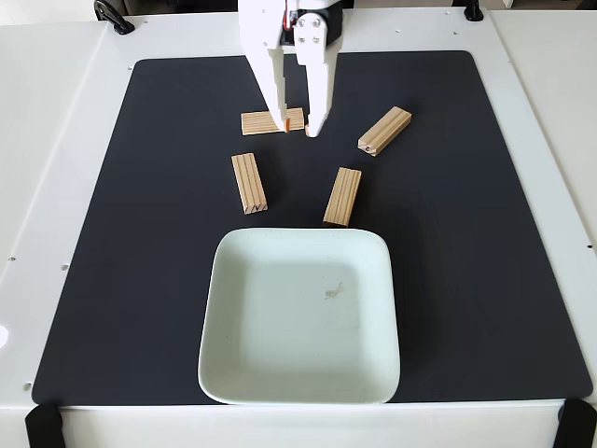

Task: Pick up the wooden block and place them on the plate.

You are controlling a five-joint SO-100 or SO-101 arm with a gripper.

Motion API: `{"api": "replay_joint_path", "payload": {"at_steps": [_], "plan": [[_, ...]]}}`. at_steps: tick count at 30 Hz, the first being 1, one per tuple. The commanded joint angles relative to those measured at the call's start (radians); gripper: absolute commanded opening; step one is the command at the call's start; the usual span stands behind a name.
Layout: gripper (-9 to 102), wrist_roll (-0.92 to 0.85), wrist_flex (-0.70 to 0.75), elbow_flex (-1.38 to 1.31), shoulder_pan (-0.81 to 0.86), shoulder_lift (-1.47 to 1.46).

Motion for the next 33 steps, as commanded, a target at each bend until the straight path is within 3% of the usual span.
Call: {"api": "replay_joint_path", "payload": {"at_steps": [1, 6, 12, 15, 26, 33], "plan": [[11, -0.003, -0.003, -0.031, 0.104, 0.008], [11, 0.35, -0.018, -0.02, 0.212, 0.008], [11, 1.062, -0.017, -0.069, 0.215, -0.008], [11, 1.262, -0.017, -0.083, 0.176, -0.014], [12, 1.713, -0.003, -0.077, 0.123, -0.034], [35, 1.813, 0.129, -0.107, 0.138, -0.107]]}}
